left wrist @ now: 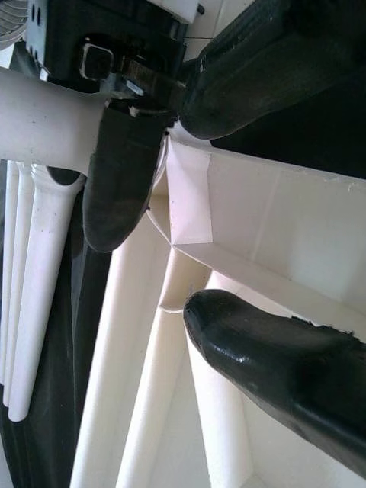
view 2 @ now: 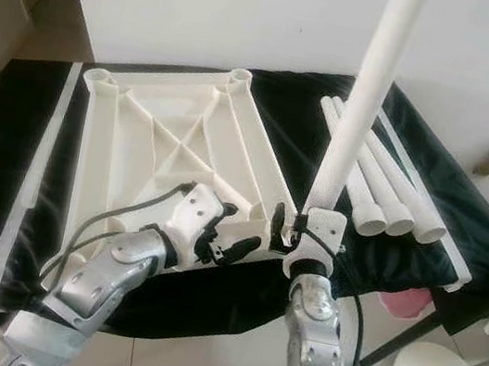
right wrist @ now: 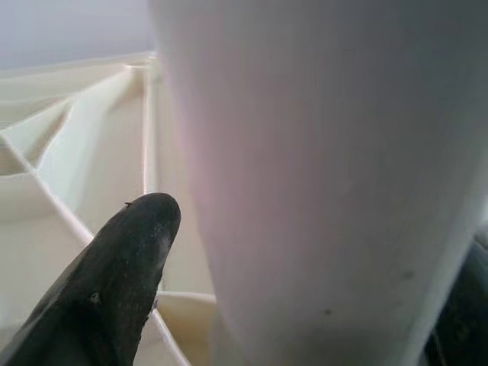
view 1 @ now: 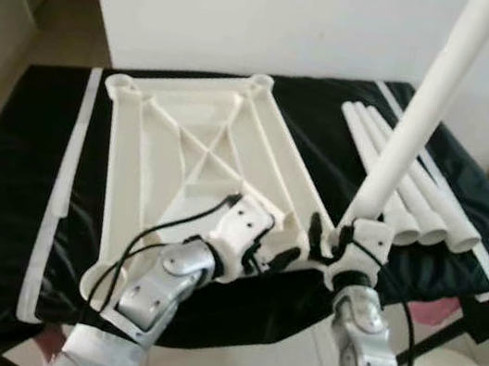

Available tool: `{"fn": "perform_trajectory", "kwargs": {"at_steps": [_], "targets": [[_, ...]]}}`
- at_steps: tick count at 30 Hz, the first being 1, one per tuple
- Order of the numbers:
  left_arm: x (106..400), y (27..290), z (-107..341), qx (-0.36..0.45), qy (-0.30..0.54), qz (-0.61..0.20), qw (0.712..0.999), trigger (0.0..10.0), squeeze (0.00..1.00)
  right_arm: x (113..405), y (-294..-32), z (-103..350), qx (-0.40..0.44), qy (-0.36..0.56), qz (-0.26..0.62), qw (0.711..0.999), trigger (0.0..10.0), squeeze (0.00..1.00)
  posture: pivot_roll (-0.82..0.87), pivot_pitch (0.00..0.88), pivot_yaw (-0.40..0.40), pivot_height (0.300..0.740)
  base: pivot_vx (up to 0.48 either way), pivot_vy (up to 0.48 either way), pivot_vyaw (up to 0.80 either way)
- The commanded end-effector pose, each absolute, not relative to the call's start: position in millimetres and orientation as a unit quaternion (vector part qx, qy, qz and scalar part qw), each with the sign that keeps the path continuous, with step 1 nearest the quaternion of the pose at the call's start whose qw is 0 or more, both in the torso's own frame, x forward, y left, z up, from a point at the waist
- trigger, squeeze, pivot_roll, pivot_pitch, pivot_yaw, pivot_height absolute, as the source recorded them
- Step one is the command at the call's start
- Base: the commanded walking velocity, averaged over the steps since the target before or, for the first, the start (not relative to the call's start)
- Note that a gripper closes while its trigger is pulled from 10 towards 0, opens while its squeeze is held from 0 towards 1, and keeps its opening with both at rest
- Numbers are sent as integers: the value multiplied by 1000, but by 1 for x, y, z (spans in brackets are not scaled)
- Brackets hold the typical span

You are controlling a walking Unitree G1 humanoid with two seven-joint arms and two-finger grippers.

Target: Building children table

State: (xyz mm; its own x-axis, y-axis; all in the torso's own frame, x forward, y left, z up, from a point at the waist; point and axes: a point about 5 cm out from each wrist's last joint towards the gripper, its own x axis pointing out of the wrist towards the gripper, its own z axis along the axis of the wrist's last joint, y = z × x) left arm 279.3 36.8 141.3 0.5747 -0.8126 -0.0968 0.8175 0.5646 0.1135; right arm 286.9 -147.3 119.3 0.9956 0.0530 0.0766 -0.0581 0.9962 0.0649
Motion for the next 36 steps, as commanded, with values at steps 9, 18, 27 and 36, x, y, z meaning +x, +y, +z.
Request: {"fn": "perform_trajectory", "kwargs": {"at_steps": [9, 18, 27, 36], "targets": [[279, 37, 144, 74, 8, -467, 881, 10000, 0, 292, -182, 125, -1, -40, 182, 982, 10000, 0, 22, 0, 17, 740, 0, 0, 0], [281, 37, 146, 74, 4, -468, 881, 10000, 0, 307, -196, 130, -36, -18, 255, 966, 10000, 0, 23, 0, 23, 740, 0, 0, 0], [282, 38, 149, 77, 1, -468, 880, 10000, 0, 325, -190, 132, -66, -2, 329, 942, 0, 0, 32, 0, 24, 740, 0, 0, 0], [280, 38, 150, 75, 3, -468, 880, 10000, 0, 323, -197, 121, -66, 17, 338, 939, 0, 0, 50, 0, 12, 740, 0, 0, 0]]}}
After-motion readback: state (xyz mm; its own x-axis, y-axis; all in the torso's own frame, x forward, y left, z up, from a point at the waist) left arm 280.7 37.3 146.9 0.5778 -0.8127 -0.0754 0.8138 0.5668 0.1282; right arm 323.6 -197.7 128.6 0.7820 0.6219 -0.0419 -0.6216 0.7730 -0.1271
